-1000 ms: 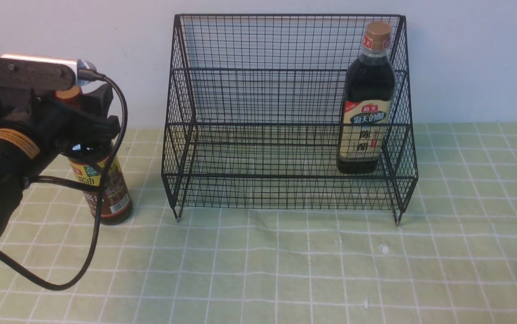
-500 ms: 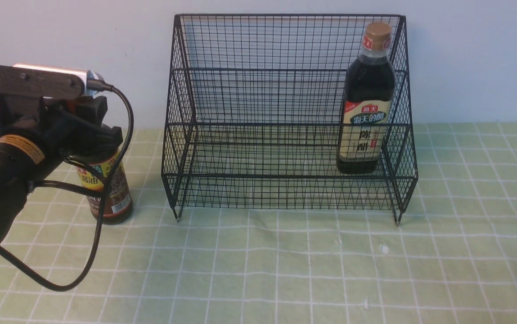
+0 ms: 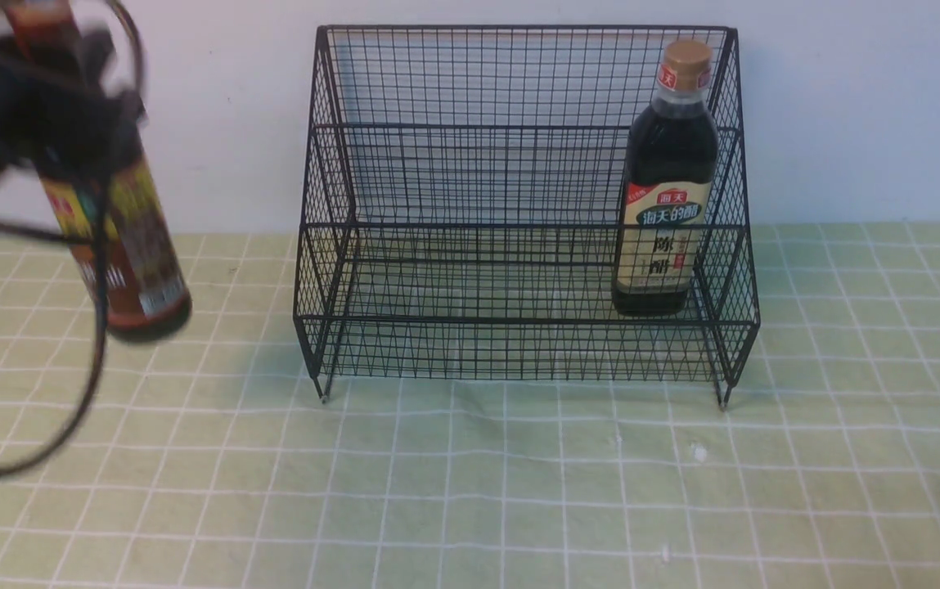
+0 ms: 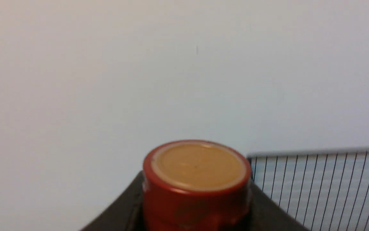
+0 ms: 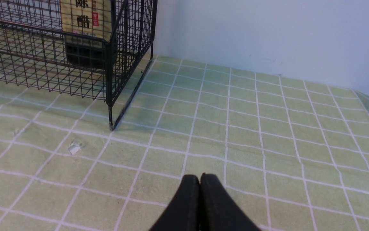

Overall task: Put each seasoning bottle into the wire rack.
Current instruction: Use the left arm to put the condiment bottle back on the shelf

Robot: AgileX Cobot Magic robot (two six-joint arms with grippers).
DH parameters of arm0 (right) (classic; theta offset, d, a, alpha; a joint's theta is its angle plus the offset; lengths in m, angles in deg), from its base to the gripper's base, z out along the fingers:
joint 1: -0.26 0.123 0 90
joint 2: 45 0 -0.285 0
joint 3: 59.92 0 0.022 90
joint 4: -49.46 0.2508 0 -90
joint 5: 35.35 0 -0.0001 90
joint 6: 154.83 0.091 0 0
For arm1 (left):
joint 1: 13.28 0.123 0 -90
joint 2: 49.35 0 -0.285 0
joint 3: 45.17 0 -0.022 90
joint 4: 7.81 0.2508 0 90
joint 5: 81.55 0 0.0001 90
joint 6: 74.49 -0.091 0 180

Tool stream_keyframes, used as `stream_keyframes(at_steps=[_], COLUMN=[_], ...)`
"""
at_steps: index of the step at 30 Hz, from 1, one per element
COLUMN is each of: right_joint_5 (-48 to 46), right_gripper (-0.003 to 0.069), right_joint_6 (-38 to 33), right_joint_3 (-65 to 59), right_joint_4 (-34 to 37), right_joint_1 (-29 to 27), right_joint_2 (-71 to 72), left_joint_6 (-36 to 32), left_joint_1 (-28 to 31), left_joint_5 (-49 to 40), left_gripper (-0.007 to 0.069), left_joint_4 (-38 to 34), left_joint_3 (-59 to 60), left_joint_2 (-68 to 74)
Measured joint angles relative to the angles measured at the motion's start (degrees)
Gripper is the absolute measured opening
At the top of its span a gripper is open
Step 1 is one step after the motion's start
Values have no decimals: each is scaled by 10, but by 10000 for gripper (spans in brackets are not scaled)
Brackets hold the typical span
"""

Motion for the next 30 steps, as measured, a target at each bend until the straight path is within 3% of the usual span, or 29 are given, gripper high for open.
stream_keyframes(at_steps=[5, 13, 22, 30], right_joint_5=[0, 0, 0, 0], right_gripper=[-13, -13, -13, -13], right_joint_6=[0, 0, 0, 0], right_joint_3=[0, 0, 0, 0], right_joint_4=[0, 0, 0, 0], right_joint_1=[0, 0, 0, 0], right_joint_2=[0, 0, 0, 0], left_joint_6=[49, 59, 59, 59], left_joint_1=[-43, -147, -168, -172], left_joint_5=[-30, -46, -52, -132], left_gripper=[266, 266, 266, 266], left_joint_4=[4, 6, 7, 11], left_joint_3=[-106, -239, -324, -327], left_joint_2=[-3, 114, 268, 314])
